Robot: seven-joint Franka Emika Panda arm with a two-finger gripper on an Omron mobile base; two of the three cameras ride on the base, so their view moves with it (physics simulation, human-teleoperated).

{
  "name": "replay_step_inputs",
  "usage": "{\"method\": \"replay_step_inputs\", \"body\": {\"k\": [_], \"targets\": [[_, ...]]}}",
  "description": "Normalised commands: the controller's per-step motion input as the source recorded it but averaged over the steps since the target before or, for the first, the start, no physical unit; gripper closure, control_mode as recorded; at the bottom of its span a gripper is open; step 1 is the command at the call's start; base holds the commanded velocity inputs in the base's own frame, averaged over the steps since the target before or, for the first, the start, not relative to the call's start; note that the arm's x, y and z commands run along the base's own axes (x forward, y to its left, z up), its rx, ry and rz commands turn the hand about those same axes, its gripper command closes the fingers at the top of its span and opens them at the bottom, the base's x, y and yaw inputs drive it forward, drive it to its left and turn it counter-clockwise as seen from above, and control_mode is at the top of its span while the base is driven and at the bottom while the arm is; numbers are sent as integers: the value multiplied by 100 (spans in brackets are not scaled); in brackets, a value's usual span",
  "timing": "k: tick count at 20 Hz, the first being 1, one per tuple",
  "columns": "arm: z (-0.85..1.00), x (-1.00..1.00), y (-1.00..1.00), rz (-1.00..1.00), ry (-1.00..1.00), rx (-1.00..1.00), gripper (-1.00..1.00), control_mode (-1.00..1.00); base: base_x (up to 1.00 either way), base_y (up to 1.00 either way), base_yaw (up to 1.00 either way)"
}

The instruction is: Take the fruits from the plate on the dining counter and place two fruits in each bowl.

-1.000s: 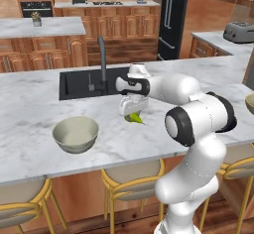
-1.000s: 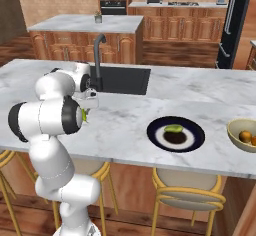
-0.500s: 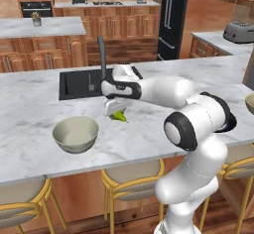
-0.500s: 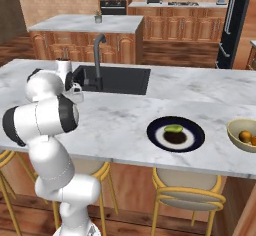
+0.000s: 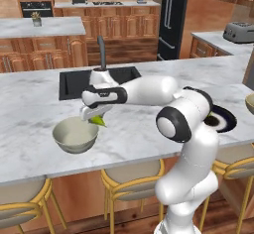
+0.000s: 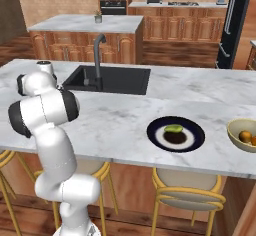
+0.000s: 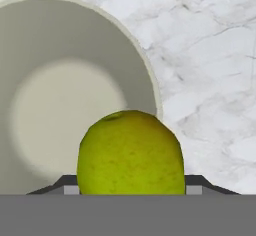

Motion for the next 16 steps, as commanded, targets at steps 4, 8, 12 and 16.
{"method": "replay_step_inputs", "body": {"k": [4, 8, 12, 16], "targets": [[-1, 28, 59, -6, -4, 0, 100, -100, 0, 0, 0], [-21, 19, 65, -12, -5, -2, 100, -100, 0, 0, 0], [-31, 7, 40, -21, -2, -7, 100, -100, 0, 0, 0], [-5, -10, 19, -18, 0, 0, 100, -100, 0, 0, 0]]}}
